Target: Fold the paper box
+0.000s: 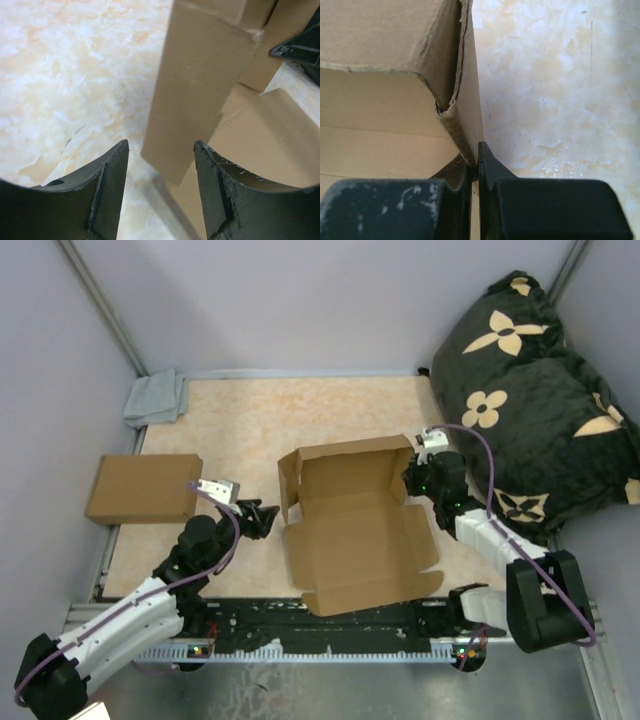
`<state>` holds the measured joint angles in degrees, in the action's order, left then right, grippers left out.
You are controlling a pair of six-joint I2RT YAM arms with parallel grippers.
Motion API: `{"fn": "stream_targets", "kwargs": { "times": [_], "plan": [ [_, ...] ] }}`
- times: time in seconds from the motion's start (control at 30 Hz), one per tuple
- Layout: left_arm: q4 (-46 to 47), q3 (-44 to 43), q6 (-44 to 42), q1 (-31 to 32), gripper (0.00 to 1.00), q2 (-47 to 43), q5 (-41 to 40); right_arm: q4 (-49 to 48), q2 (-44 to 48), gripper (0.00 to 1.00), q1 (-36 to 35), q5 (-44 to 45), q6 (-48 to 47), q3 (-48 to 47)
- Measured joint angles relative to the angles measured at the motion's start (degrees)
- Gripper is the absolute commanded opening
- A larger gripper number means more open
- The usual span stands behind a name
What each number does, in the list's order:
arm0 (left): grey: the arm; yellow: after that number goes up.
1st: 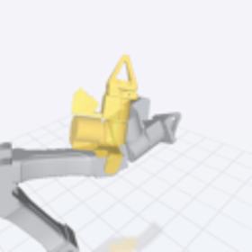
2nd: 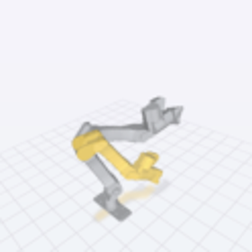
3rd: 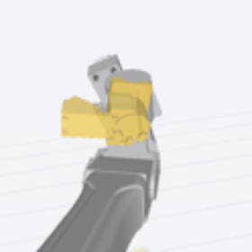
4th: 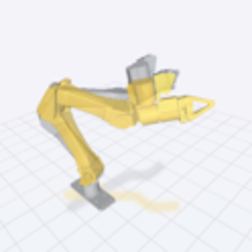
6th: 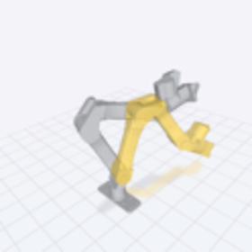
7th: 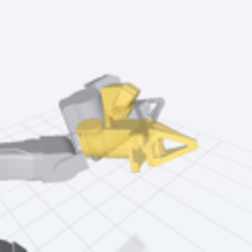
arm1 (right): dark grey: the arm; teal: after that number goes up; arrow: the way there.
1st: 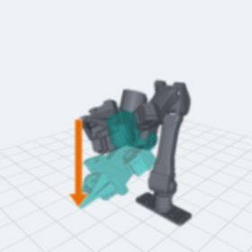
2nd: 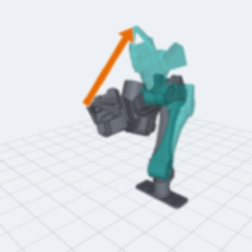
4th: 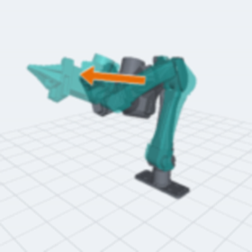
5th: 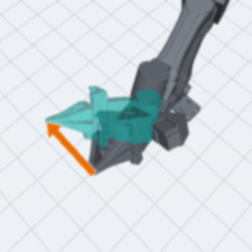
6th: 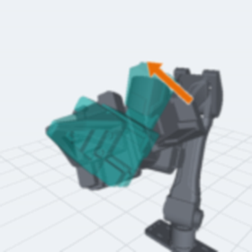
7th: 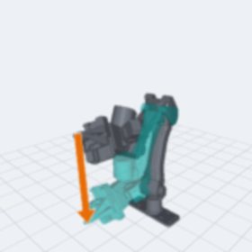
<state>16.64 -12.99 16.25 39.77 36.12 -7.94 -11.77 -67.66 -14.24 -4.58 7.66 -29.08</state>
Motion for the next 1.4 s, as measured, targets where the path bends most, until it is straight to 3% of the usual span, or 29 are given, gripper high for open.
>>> {"fn": "stream_targets", "kwargs": {
  "times": [0.23,0.43,0.8,1.17,1.4],
  "plan": [
    [6.2,11.5,0.4,0.0,0.64,-6.2,-5.0,-1.8,-2.2,0.0,2.1,-5.0,-2.4,-1.0],
    [13.7,12.5,-0.5,0.0,0.65,-6.5,-7.3,-1.9,-2.3,0.0,2.1,-6.7,-3.2,-1.0],
    [25.1,8.2,-3.9,0.0,0.65,14.9,3.0,-2.5,-2.9,0.0,2.2,-8.6,-3.2,-1.0],
    [28.8,3.5,-4.6,0.0,0.64,20.7,10.3,-2.4,-3.0,0.0,2.2,-10.1,-2.4,-1.0],
    [26.2,-4.5,-4.4,0.0,0.61,30.3,10.3,-2.3,-2.8,0.0,1.6,-10.2,-0.5,-0.9]
  ]
}}
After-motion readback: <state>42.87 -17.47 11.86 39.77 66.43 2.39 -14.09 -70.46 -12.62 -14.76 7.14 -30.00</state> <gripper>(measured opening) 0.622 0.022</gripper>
